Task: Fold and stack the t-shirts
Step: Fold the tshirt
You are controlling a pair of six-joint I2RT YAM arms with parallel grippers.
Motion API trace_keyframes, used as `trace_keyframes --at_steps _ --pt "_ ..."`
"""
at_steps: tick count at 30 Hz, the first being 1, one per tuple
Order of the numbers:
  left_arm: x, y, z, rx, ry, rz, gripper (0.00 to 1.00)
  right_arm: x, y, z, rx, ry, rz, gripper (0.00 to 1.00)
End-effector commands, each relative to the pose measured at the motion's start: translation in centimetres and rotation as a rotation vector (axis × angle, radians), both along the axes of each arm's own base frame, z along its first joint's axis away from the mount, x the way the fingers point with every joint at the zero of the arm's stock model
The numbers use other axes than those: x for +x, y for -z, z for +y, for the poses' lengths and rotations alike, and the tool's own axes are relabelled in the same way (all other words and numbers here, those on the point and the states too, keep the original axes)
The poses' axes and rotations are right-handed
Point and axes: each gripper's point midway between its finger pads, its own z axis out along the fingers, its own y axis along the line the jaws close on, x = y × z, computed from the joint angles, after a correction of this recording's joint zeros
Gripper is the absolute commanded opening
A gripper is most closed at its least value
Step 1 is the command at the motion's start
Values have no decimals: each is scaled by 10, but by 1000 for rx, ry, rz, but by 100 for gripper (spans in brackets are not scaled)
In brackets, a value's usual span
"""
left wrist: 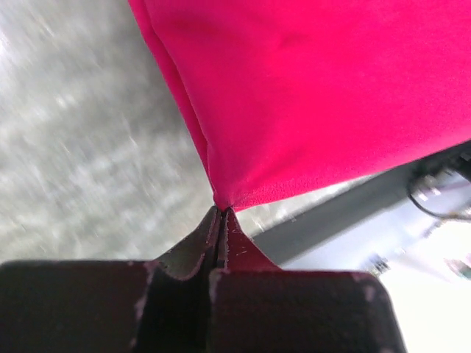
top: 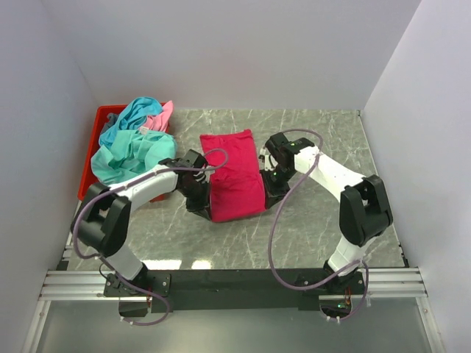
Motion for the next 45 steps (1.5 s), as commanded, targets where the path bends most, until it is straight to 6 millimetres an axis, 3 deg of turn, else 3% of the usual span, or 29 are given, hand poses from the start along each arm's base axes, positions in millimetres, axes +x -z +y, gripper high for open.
trace_keyframes --at_steps 1,8,13,16,20,23,26,32,38,45 --pt "-18 -36 -6 -72 -7 52 0 -32 -18 -14 -36 -35 58 0" --pt "-41 -64 -6 -129 -50 118 0 -71 -43 -31 -61 -55 116 0" --pt "-47 -85 -7 -155 -85 130 0 -76 -63 -32 -52 -38 101 0" --pt "-28 -98 -15 -190 -135 79 0 -58 -71 -25 -45 -12 49 0" --pt "6 -98 -25 -193 -174 18 0 -26 -74 -3 4 14 4 0" --pt "41 -96 -19 -161 -199 -43 0 10 -82 14 31 40 -59 0" --pt "69 -95 -9 -164 -243 -74 0 33 -77 23 38 53 -78 0" --pt "109 -91 -20 -195 -228 -117 0 82 -82 38 58 93 -165 0" --pt "143 -93 -12 -165 -269 -182 0 111 -90 47 85 119 -219 0" --pt "165 -97 -10 -167 -277 -223 0 125 -86 49 86 135 -244 0"
